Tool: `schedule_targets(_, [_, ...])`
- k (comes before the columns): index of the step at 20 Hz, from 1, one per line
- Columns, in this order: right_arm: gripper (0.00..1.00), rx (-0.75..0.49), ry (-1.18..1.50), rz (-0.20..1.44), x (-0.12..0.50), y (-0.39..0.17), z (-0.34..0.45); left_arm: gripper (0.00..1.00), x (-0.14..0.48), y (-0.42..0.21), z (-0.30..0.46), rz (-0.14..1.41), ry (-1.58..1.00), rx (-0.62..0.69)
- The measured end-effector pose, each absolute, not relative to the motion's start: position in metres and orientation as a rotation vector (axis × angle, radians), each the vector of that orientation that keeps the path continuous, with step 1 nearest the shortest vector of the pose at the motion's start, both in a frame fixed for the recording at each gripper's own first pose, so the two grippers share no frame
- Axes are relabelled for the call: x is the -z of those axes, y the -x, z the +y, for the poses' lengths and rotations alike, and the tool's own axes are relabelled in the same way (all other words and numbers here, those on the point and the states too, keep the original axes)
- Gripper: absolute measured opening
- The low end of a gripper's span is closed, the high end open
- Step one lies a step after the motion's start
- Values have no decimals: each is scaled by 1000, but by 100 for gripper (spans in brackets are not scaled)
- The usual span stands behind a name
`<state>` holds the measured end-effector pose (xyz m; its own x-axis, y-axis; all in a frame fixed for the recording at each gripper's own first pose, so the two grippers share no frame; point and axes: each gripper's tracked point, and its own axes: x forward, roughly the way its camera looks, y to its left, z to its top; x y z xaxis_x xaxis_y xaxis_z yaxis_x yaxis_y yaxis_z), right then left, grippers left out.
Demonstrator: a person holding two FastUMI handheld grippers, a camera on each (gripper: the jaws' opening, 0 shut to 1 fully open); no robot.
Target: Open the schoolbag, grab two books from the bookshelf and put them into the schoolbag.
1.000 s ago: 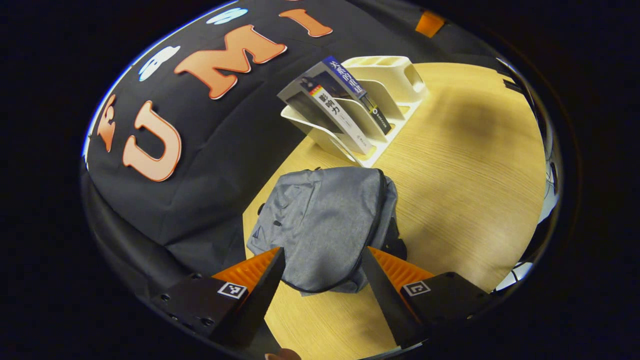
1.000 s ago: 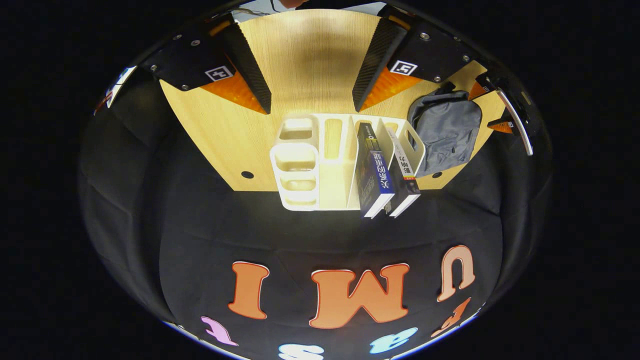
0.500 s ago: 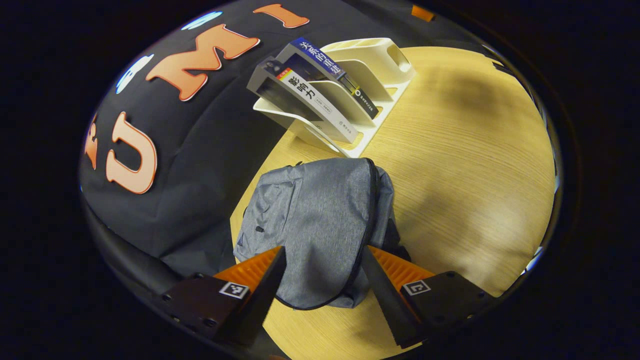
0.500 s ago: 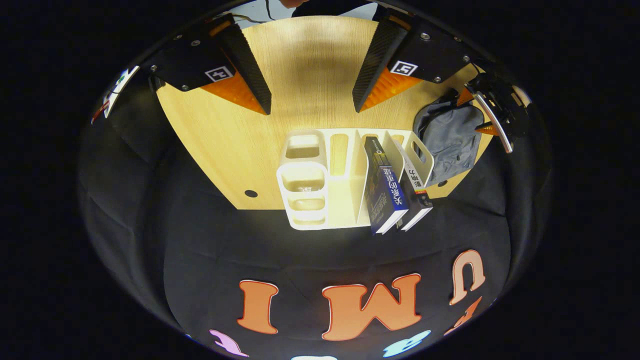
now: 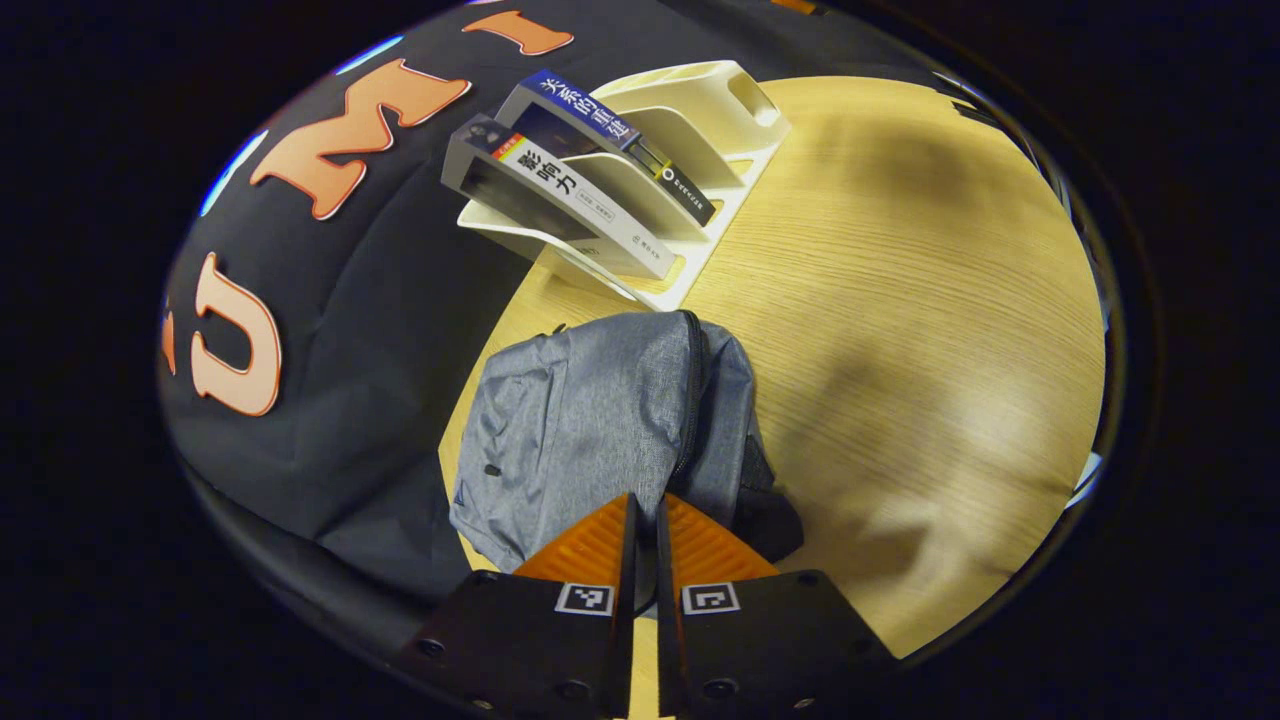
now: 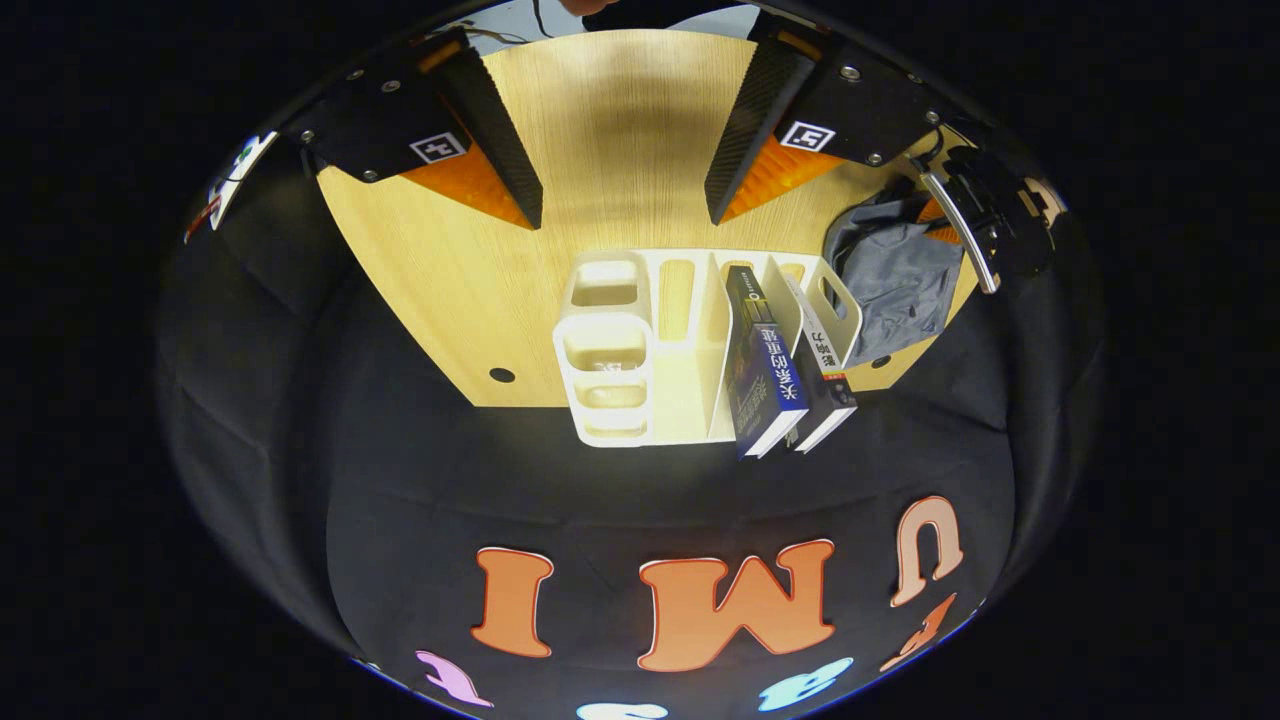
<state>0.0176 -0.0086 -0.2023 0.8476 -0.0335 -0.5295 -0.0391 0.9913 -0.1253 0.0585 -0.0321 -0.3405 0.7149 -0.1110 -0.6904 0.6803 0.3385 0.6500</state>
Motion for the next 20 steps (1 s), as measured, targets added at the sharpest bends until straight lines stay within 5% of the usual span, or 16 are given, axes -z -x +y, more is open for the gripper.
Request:
schedule_targets(9, [98, -61, 93, 532, 182, -55, 9, 1, 282, -86, -25, 792, -809, 648])
schedule_targets(20, [98, 77, -104, 625, 188, -23, 60, 0, 204, -163, -9, 799, -832, 839])
